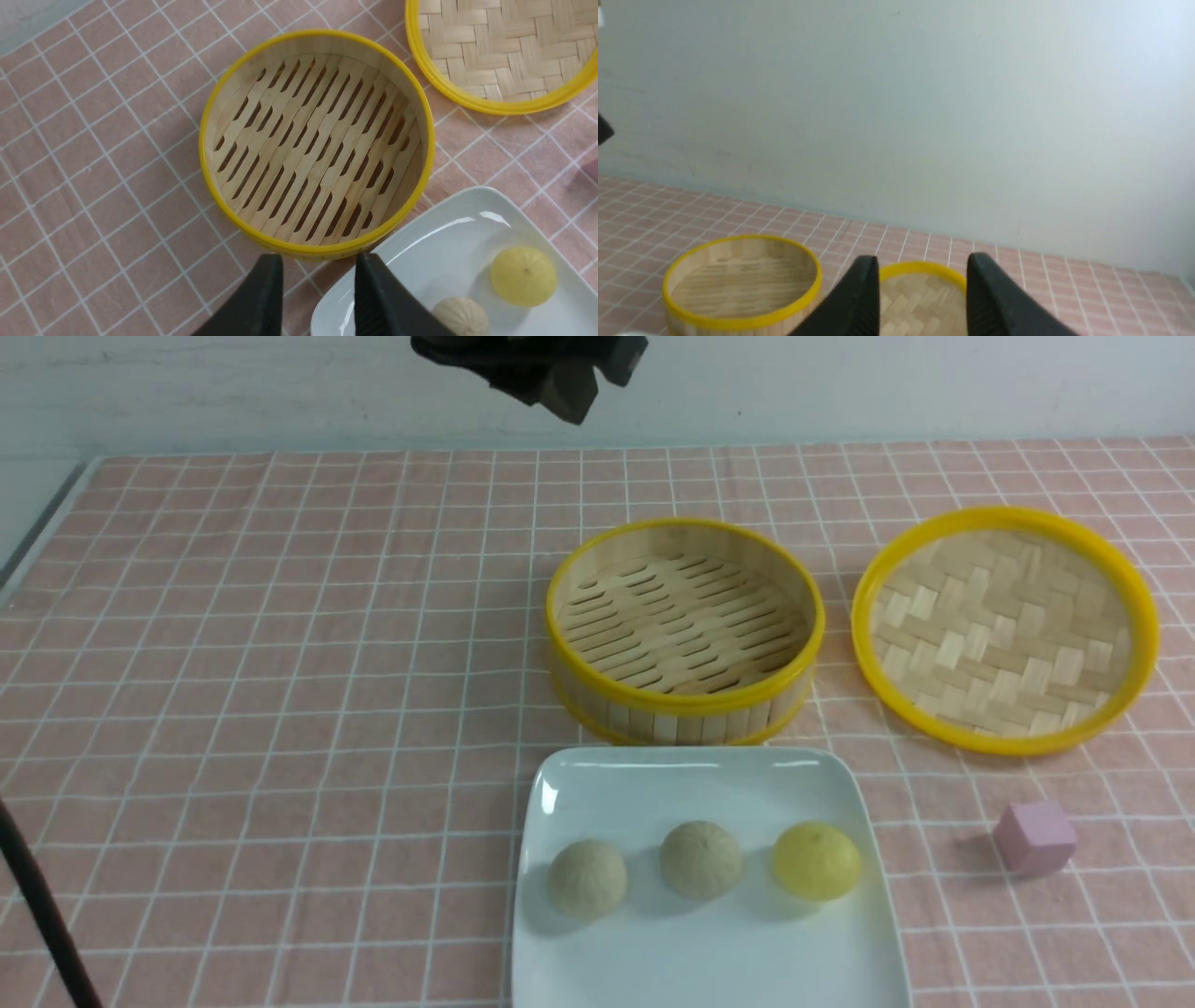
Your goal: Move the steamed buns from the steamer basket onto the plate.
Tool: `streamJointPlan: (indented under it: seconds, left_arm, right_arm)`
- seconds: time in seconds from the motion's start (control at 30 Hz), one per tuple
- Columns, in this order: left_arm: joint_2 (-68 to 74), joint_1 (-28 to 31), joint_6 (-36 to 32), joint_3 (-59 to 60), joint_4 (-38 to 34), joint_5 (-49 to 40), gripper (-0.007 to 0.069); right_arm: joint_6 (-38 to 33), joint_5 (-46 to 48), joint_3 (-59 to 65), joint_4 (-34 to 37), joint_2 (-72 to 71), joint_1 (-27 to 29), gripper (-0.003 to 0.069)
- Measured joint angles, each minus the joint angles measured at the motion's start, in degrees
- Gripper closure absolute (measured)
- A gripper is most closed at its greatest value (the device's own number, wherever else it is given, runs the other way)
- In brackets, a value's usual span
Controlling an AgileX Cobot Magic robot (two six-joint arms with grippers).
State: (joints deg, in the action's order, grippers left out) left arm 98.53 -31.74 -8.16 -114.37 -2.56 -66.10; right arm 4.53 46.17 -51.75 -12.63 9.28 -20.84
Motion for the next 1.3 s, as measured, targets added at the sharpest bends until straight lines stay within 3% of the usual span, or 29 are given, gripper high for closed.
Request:
streamJointPlan:
  seconds: [0.1,0.27,0.4,0.43,0.6,0.93,1.3]
  left_arm:
    - [0.0,0.0,0.0,0.0,0.0,1.3,0.0379]
    - [0.0,0.0,0.0,0.0,0.0,2.0,0.0379]
    - [0.0,0.0,0.0,0.0,-0.7,1.9,0.0379]
    - [0.0,0.0,0.0,0.0,-0.9,1.8,0.0379]
    - [0.0,0.0,0.0,0.0,-1.9,1.5,0.0379]
    - [0.0,0.0,0.0,0.0,-2.6,1.5,0.038]
    - [0.0,0.0,0.0,0.0,-2.6,1.7,0.0382]
  right_arm:
    - [0.0,5.6,3.1,5.6,-6.0,0.0,0.0379]
    - [-1.5,4.9,9.4,14.2,-10.5,0.0,0.0382]
    - [-7.8,3.9,15.8,18.6,-10.6,0.0,0.0382]
    - [-11.7,1.5,19.4,20.3,-10.6,0.0,0.0383]
    - [-15.6,-6.9,26.9,24.7,-10.6,0.0,0.0384]
    - [-16.1,-21.4,39.4,23.2,-10.5,0.0,0.0384]
    - [-16.1,-20.9,41.3,22.2,-10.5,0.0,0.0385]
